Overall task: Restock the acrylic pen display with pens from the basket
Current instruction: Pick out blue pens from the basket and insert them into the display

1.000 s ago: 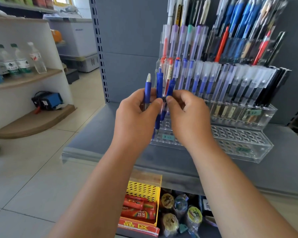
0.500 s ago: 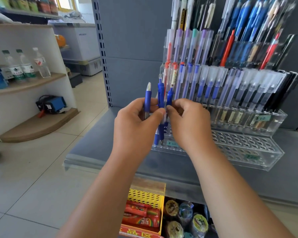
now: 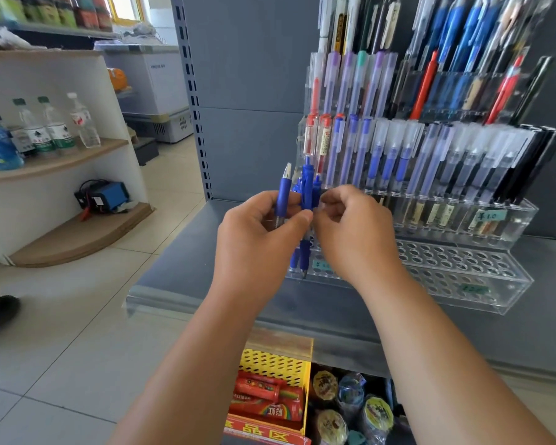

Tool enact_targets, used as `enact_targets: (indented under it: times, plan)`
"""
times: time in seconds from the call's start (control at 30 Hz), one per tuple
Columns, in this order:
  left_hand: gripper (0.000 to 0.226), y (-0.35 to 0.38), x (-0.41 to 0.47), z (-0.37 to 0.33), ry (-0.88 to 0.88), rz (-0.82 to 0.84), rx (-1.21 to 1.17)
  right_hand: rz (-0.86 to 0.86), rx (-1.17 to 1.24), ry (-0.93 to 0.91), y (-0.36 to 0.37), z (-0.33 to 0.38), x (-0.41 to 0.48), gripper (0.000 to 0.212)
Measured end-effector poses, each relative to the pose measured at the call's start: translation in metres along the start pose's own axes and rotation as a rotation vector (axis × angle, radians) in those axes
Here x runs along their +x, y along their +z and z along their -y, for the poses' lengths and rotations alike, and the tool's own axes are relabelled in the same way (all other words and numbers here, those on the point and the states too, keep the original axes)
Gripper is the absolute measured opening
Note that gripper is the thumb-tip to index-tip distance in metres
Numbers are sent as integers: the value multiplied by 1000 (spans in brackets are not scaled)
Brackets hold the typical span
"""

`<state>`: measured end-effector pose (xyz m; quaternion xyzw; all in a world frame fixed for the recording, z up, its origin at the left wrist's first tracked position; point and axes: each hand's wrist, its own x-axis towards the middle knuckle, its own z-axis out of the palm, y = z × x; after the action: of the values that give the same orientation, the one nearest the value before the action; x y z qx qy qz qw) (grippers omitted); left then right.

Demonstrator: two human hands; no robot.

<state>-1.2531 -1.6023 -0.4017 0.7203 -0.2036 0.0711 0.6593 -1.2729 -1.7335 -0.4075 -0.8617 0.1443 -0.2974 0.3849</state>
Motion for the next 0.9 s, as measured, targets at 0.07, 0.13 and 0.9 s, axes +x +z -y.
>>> enact_targets:
  times: [0.07, 0.13, 0.9]
  plan:
    - [25, -1, 0, -2, 0, 1, -25, -52, 56, -56, -3, 3, -1, 9]
    - [24, 0, 0, -2, 0, 1, -48, -61, 178, -109, -6, 5, -2, 8]
    - [12, 9, -5, -1, 9, -82, -106, -116, 266, -217, -16, 13, 1, 14]
